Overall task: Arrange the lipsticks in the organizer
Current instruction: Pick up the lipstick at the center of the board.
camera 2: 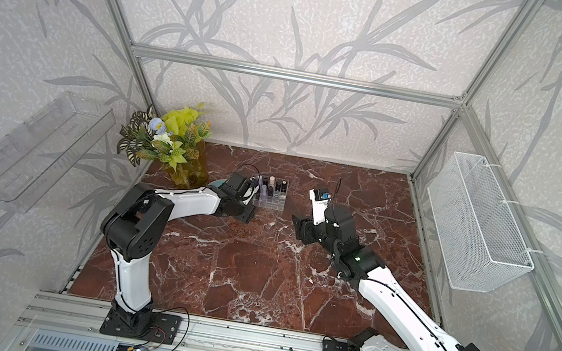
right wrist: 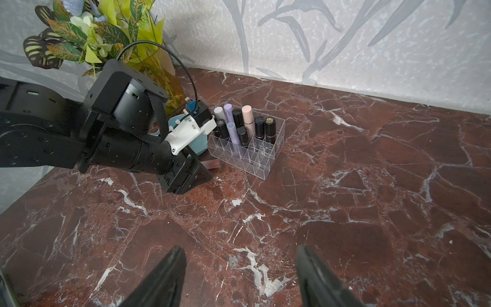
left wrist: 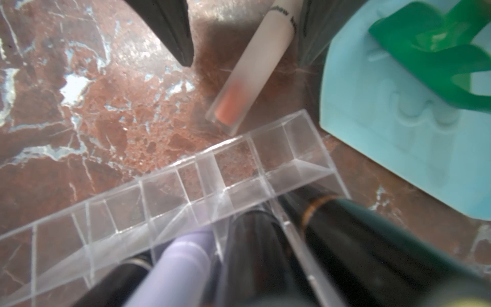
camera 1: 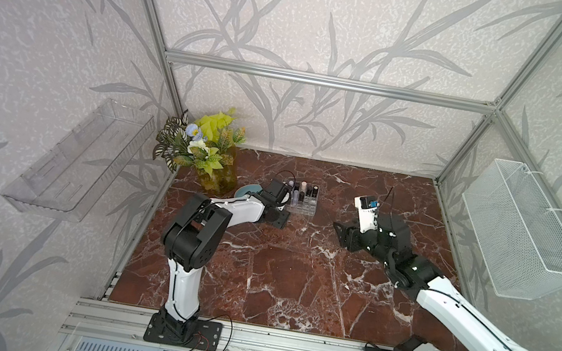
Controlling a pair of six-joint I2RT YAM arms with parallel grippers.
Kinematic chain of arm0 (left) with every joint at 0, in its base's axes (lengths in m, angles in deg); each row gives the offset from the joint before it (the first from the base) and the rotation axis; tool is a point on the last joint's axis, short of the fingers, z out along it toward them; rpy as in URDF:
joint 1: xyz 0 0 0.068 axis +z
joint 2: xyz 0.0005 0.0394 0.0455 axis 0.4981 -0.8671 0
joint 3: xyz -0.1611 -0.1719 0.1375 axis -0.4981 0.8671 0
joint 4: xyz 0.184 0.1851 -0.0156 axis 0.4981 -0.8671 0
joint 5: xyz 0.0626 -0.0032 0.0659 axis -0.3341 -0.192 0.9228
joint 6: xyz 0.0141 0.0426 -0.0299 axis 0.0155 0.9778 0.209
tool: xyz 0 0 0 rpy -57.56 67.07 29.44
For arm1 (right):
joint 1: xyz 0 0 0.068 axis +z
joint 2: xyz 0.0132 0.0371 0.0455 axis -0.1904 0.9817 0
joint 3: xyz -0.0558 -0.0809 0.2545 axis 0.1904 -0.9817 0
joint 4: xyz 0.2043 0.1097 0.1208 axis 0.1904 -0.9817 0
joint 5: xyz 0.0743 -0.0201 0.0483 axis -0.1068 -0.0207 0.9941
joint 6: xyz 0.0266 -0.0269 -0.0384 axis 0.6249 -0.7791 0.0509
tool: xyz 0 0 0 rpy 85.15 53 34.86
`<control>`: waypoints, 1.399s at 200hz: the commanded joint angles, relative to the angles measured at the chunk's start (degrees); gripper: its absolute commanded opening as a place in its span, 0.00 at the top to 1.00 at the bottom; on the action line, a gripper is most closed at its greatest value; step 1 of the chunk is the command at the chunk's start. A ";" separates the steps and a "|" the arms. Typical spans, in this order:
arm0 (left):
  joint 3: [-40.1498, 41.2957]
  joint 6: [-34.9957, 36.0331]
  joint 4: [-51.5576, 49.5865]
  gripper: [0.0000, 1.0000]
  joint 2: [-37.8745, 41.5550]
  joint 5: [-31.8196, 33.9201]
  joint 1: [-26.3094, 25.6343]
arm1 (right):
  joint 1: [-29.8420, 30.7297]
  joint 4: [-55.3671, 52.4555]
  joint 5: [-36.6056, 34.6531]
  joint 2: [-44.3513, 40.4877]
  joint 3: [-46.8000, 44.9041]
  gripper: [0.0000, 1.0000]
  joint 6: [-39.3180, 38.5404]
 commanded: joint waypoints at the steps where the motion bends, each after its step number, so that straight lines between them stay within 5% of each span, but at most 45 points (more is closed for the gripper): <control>1: 2.13 -0.54 -1.96 0.41 0.19 -0.27 -0.98 | -0.20 -1.04 0.48 -0.24 0.67 0.30 0.36; 124: 4.44 -2.04 -5.91 0.52 1.88 2.69 -2.79 | -0.20 -2.77 0.21 -0.82 1.33 0.30 0.52; 280: 7.39 -4.06 -5.94 0.85 5.81 2.82 -5.54 | -0.23 -6.73 -0.57 -4.73 1.36 0.30 1.48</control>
